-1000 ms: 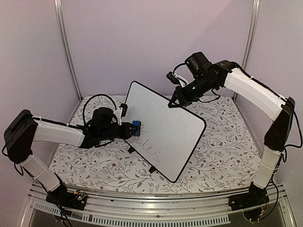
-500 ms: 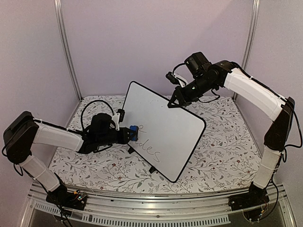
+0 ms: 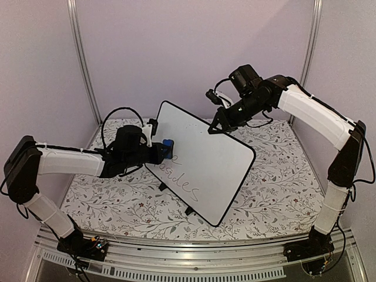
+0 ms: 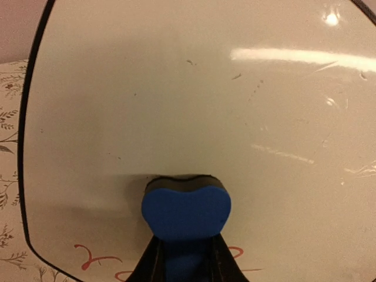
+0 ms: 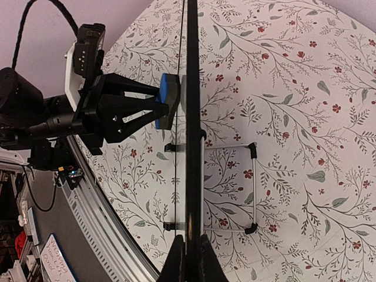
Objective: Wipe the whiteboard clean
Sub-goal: Erase the whiteboard from the whiteboard stand.
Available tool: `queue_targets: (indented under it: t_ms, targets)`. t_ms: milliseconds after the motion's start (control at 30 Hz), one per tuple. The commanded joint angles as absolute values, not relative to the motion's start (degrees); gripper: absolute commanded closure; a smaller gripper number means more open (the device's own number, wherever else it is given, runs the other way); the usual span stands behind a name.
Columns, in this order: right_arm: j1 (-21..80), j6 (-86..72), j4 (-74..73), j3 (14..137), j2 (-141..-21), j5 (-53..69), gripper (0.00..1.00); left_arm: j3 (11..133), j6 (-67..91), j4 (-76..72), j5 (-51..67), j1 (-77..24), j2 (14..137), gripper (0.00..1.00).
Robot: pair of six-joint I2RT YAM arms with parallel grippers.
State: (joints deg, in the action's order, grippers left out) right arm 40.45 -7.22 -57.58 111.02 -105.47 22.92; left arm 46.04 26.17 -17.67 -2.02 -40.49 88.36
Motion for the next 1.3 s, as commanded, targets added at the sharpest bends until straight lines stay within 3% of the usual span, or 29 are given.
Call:
queue_targets:
  t_ms: [0, 767, 1267]
  targets:
    - [43.2, -1.2, -60.8, 110.4, -106.8, 26.9, 1.00, 47.8, 23.7, -17.9, -1.8, -40.3, 87.9, 1.00]
    - [43.2, -1.2, -60.7, 110.6, -106.9, 26.8, 1.00, 33.3, 32.1, -25.2, 0.2, -44.9, 87.6, 1.00]
    - [43.2, -1.1, -60.8, 110.5, -107.2, 26.8, 1.00, 40.7, 27.7, -22.2, -2.8, -42.3, 87.4, 1.00]
